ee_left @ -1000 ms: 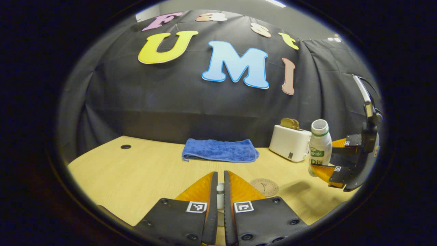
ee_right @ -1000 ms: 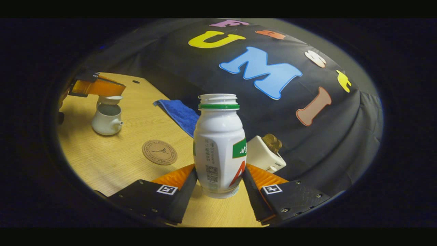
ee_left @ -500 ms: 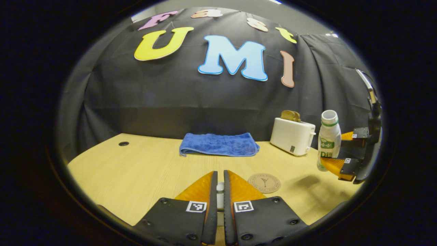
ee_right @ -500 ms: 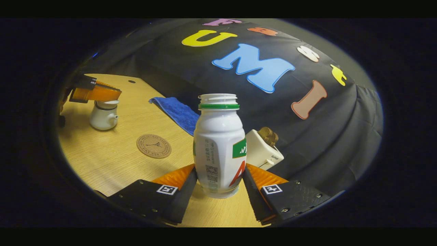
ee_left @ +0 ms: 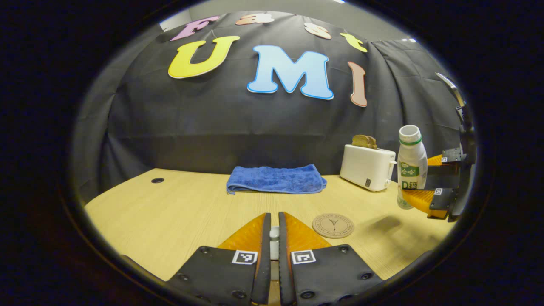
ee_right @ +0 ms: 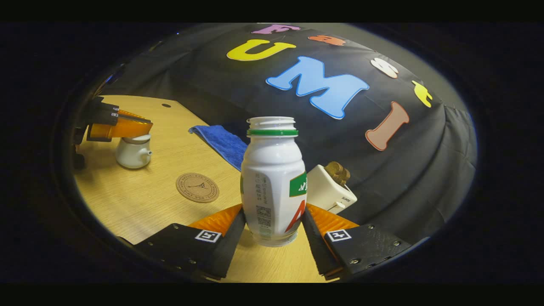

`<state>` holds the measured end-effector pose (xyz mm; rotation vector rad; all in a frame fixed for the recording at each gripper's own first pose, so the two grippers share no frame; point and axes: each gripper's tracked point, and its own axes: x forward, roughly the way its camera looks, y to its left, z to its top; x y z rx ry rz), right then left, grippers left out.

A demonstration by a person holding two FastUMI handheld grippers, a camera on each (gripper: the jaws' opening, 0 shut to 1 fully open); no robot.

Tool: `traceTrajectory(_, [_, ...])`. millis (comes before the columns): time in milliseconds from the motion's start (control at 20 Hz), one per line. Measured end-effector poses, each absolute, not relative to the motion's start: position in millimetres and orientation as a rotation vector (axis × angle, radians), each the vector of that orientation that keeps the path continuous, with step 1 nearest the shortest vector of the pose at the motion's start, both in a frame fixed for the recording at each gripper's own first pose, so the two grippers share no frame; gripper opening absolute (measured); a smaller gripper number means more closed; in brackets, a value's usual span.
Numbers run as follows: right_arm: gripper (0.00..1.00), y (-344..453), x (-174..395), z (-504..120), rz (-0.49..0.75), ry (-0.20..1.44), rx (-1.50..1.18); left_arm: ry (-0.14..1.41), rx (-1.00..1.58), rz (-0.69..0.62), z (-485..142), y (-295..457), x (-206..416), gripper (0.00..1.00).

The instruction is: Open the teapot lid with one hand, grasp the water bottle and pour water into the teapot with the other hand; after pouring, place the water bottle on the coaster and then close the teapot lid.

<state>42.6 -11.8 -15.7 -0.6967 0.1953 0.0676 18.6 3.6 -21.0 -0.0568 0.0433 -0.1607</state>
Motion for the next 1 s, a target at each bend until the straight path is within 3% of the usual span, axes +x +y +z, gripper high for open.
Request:
traceTrajectory(200, [0.75, -0.5, 46.1, -15.1, 0.087, 0.196, -0.687, 0.046, -0.069, -0.173, -23.1, 1.3, 16.3, 0.27])
traceTrajectory(350, [0.76, 6.9, 49.3, -12.3, 0.1, 0.192, -0.67, 0.033, -0.077, -0.186, -16.4, 0.7, 12.9, 0.46])
traceTrajectory(600, [0.75, 32.1, 64.0, -8.6, 0.15, 0.186, -0.554, -0.03, -0.095, -0.198, 5.0, 5.7, 1.4, 0.46])
traceTrajectory(1000, [0.75, 87.9, 101.9, -18.7, 0.278, 0.231, -0.124, -0.06, -0.112, -0.166, 14.8, 25.6, -3.1, 0.46])
